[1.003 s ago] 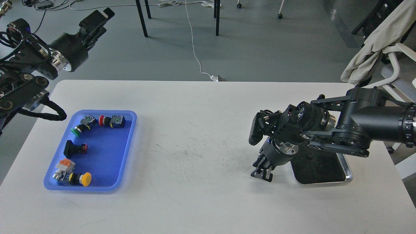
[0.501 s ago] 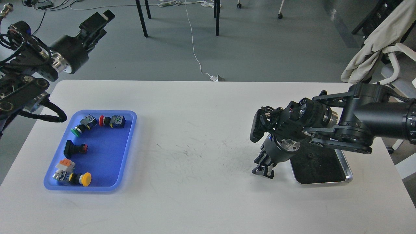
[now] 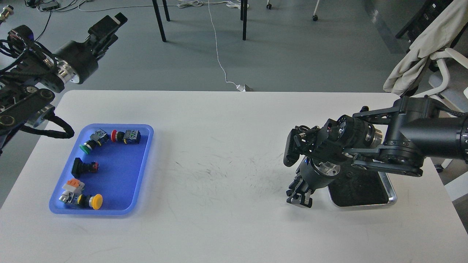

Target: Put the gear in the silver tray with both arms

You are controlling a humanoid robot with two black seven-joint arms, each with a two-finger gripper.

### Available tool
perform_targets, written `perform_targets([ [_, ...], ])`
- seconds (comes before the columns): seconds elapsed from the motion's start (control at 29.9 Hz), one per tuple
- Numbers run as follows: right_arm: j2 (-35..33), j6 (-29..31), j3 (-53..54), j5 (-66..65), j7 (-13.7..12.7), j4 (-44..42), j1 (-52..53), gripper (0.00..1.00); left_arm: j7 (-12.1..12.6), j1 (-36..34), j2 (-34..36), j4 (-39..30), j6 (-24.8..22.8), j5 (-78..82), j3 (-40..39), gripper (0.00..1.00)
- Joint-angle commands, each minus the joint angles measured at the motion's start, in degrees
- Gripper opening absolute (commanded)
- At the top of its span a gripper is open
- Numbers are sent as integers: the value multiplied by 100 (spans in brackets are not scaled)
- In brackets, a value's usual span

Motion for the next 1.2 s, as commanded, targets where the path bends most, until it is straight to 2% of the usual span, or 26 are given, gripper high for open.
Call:
perform_targets([
  [0.0,-10,0,-18,-8,0,-1,31,41,0,11,-9,17,4,0,-7,86],
  [0.37,8,0,8,-8,0,-36,75,33,0,46,-18,17,4,-26,-16,86],
  [0.7,52,0,-9,-16,0,-36,84,21,0,46,0,17,4,-26,-16,86],
  [1.0,52,0,-36,-25,0,-45,75,21,0,64,-9,17,4,-35,-16,86],
  [1.17,61,0,-36,-25,0,-62,84,11,0,108,-9,17,4,-70,-16,86],
])
